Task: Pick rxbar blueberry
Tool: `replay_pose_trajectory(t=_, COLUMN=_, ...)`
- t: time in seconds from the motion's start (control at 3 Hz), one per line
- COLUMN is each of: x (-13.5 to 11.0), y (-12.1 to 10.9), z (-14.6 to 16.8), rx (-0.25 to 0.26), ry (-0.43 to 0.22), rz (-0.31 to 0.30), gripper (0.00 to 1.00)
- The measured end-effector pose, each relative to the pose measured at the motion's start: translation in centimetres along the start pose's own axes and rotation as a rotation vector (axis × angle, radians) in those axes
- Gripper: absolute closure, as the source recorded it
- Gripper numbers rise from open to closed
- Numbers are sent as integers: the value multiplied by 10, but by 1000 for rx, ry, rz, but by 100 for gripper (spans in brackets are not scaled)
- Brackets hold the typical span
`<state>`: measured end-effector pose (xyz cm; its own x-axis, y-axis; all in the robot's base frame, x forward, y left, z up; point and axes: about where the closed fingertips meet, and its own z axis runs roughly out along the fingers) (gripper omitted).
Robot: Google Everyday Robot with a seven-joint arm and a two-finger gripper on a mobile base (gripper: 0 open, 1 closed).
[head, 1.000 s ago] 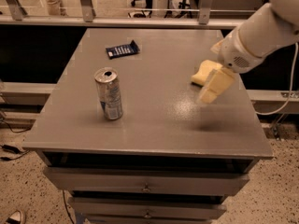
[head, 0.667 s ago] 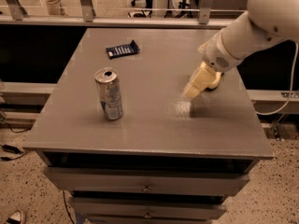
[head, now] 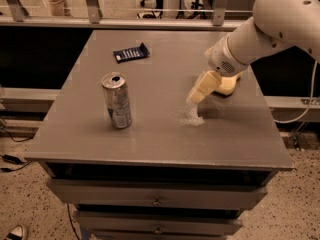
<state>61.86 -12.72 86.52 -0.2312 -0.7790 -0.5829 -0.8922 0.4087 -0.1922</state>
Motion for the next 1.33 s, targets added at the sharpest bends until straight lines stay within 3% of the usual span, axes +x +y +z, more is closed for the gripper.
replay_pose_trajectory(t=0.33, x=-7, y=-5, z=10, rx=2, ry=-68, rz=28, gripper=0)
replay_pose_trajectory(t=0.67, x=-37, y=-27, z=36, rx=15, ry=-205, rz=69, gripper=0)
replay_pose_trajectory(t=1.0, x=-85, y=-61, z=66, rx=19, ry=-366, rz=120, gripper=0)
replay_pose_trajectory(t=1.33, x=-111, y=-77, z=81, rx=10, ry=-435, rz=159, gripper=0)
